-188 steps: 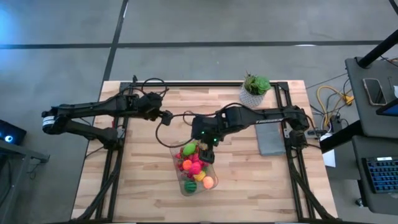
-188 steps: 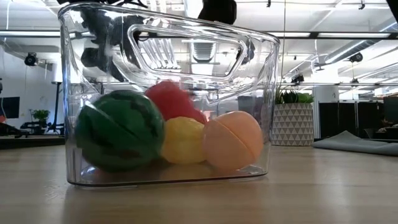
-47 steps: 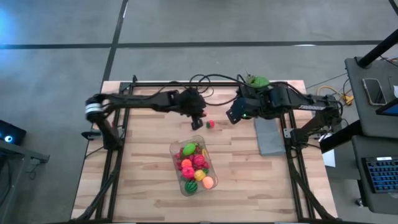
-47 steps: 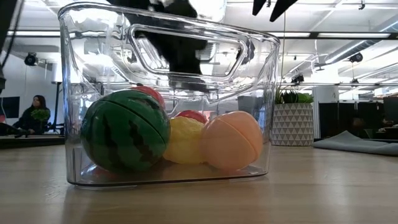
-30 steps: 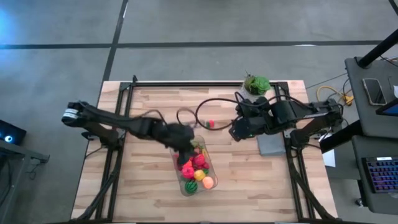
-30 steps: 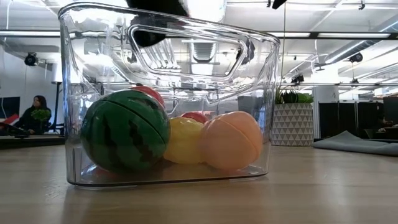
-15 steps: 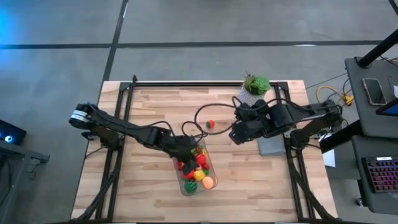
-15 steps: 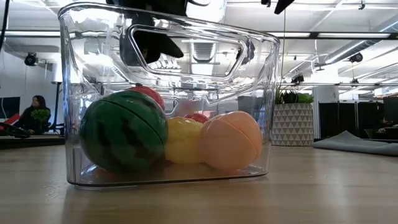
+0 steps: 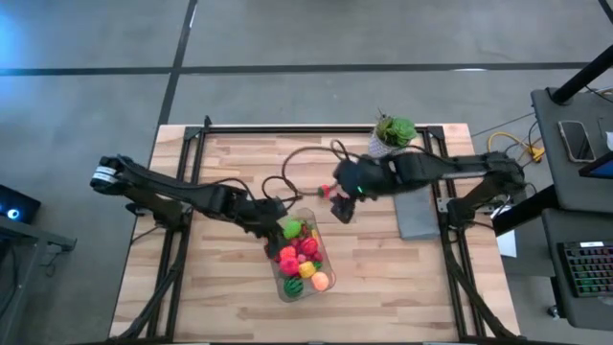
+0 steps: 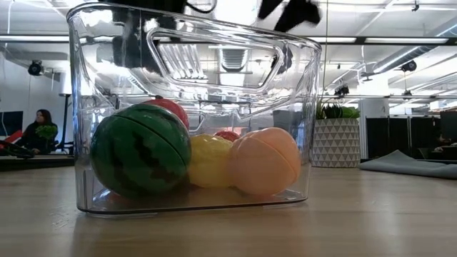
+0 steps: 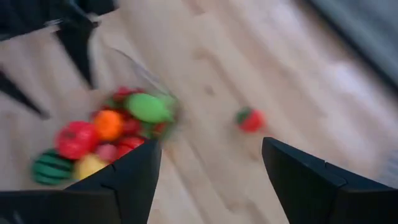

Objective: Pick and placing Produce into tupperware
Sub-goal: Put the red strawberry into the transparent bin

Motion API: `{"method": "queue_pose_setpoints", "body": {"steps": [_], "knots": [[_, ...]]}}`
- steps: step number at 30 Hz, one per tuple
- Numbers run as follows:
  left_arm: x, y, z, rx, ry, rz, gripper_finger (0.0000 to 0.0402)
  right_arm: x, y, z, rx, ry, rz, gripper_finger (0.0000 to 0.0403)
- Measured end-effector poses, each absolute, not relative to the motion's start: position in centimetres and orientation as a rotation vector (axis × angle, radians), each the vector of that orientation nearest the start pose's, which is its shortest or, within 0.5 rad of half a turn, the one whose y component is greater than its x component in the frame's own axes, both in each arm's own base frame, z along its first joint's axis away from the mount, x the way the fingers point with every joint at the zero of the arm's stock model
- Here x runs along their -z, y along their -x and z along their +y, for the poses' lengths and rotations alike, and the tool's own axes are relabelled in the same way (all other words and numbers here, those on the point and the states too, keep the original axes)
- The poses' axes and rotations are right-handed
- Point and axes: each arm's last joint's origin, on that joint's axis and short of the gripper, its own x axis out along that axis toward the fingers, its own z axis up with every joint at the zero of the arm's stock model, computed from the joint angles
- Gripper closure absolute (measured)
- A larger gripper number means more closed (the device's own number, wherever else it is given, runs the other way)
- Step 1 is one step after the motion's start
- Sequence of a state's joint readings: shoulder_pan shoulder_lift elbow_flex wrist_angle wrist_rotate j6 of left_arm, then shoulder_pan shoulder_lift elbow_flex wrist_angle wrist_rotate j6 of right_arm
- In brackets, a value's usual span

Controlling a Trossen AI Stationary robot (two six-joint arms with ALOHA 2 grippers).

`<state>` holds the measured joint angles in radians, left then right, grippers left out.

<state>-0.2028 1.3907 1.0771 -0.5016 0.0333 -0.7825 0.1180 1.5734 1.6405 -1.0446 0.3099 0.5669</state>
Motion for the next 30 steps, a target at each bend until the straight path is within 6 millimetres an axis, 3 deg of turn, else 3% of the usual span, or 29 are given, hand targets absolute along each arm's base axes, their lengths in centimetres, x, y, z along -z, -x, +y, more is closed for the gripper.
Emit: {"method": "queue_pose_setpoints", "body": {"steps": [5,8,11,17,20,25,30], "knots": [[-28.3,-25.7,-5.2,-0.201,0.621,0.898,0.0134,-32.8,-32.7,-2.3,0.262,-0.505,0.903,0.0133],[-28.3,-23.9,-4.7,-0.251,0.641,0.879,0.0134,-29.9,-32.3,-5.8,0.271,-0.662,0.932,0.0133],[-27.7,-22.0,-4.2,-0.306,0.676,0.848,0.0134,-27.0,-31.7,-8.0,0.324,-0.666,1.003,0.0133],[-25.7,-18.2,-3.3,-0.388,0.766,0.809,0.0134,-22.1,-32.8,-8.2,0.267,-0.386,1.162,0.0133],[-25.0,-16.8,-3.0,-0.398,0.8,0.789,0.0134,-20.2,-33.9,-8.7,0.287,-0.341,1.205,0.0133],[-24.5,-15.4,-2.7,-0.4,0.84,0.762,0.0134,-18.9,-36.4,-9.9,0.343,-0.309,1.218,0.0134],[-24.0,-14.6,-2.5,-0.403,0.849,0.76,0.0134,-18.0,-38.5,-10.5,0.269,-0.223,1.276,0.0135]]}}
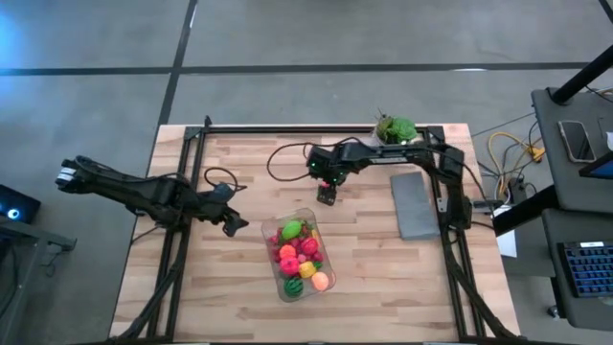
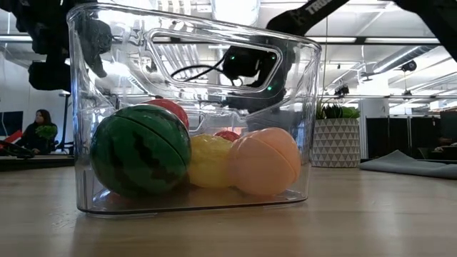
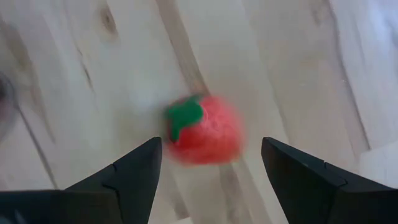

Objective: Pick and placing Produce into tupperware
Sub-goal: Put the red strawberry into the transparent bin

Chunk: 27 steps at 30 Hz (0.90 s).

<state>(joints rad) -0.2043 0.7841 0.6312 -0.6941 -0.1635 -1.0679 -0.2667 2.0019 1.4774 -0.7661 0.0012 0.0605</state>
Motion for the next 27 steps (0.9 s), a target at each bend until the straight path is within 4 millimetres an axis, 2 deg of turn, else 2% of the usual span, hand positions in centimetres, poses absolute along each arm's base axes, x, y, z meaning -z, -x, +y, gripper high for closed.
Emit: {"method": "queue_pose_setpoints", "body": {"steps": [7,11,20,27], "knots": [[-23.9,-14.7,-2.6,-0.403,0.846,0.763,0.0134,-17.2,-39.4,-9.7,0.182,-0.137,1.365,0.0128],[-23.7,-15.0,-2.6,-0.411,0.835,0.781,0.0134,-17.6,-39.7,-9.4,0.167,-0.076,1.331,0.0113],[-23.0,-15.7,-2.8,-0.438,0.816,0.827,0.0134,-17.9,-40.8,-10.1,0.226,-0.017,1.204,0.0077],[-22.8,-15.8,-2.8,-0.441,0.813,0.837,0.0134,-15.8,-40.4,-10.5,0.265,-0.083,1.31,0.0061]]}}
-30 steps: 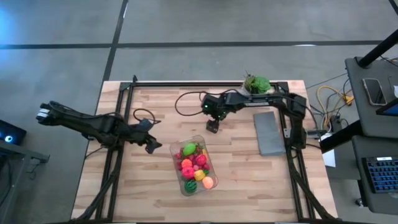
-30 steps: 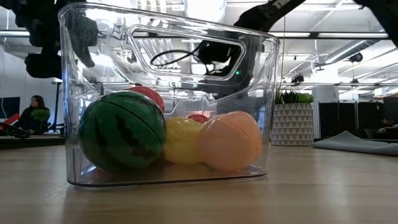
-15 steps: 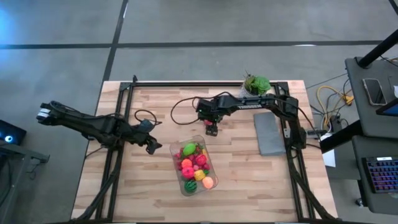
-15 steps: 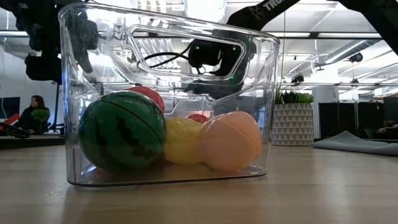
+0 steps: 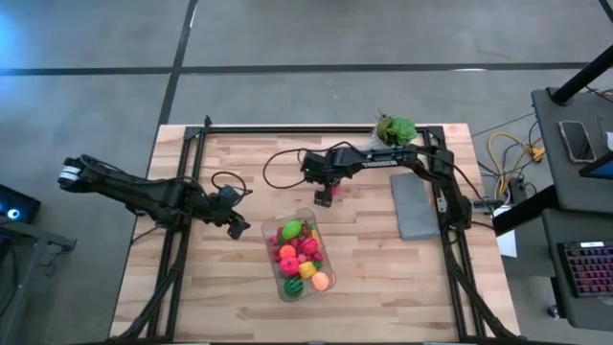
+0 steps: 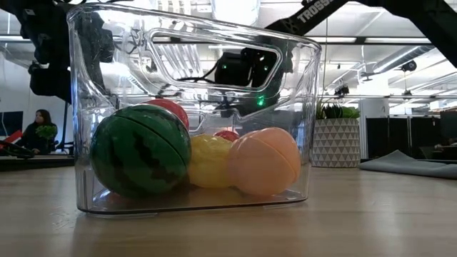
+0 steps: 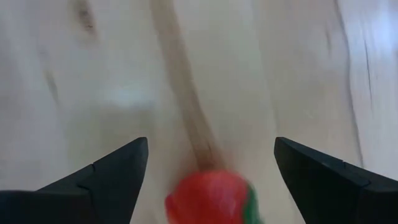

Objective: Pick and placing Produce into tupperware
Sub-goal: Put the red strawberry into the transparent bin

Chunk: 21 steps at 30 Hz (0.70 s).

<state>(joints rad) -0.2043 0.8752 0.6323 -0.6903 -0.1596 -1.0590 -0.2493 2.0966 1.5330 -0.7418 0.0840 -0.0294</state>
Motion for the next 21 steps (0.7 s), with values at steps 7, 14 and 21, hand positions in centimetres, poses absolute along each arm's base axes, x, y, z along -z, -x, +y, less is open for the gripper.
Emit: {"method": "queue_pose_setpoints", "body": {"steps": [7,14,21], "knots": [[-22.8,-15.8,-2.8,-0.426,0.777,0.843,0.0134,-15.8,-40.0,-11.1,0.413,-0.096,1.327,0.0062],[-22.8,-15.8,-2.8,-0.423,0.77,0.842,0.0134,-15.4,-38.5,-11.7,0.484,-0.183,1.444,0.0055],[-22.8,-15.8,-2.8,-0.42,0.762,0.844,0.0134,-15.4,-38.2,-11.5,0.402,-0.104,1.49,0.0054]]}}
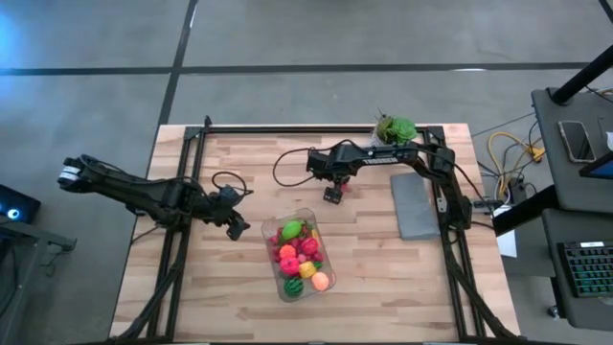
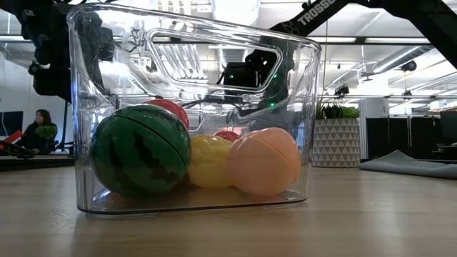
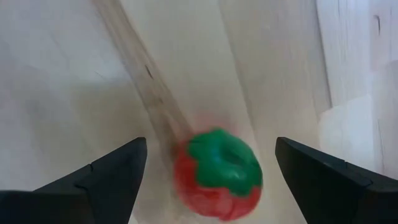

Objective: Pick and placing Produce into tupperware
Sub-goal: Put the red strawberry into the transparent bin

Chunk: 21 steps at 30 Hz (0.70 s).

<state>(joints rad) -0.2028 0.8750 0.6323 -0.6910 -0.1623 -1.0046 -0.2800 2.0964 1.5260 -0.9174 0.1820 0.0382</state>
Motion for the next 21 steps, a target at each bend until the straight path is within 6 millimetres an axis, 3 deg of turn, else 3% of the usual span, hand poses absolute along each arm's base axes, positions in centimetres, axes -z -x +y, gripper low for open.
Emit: {"method": "queue_pose_setpoints", "body": {"steps": [8,21], "knots": [[-22.82,-15.79,-2.77,-0.419,0.763,0.843,0.0134,-14.97,-37.22,-11.79,0.482,-0.203,1.535,0.0055],[-22.79,-15.82,-2.77,-0.413,0.748,0.847,0.0134,-14.5,-37.28,-11.7,0.385,-0.159,1.518,0.0067]]}}
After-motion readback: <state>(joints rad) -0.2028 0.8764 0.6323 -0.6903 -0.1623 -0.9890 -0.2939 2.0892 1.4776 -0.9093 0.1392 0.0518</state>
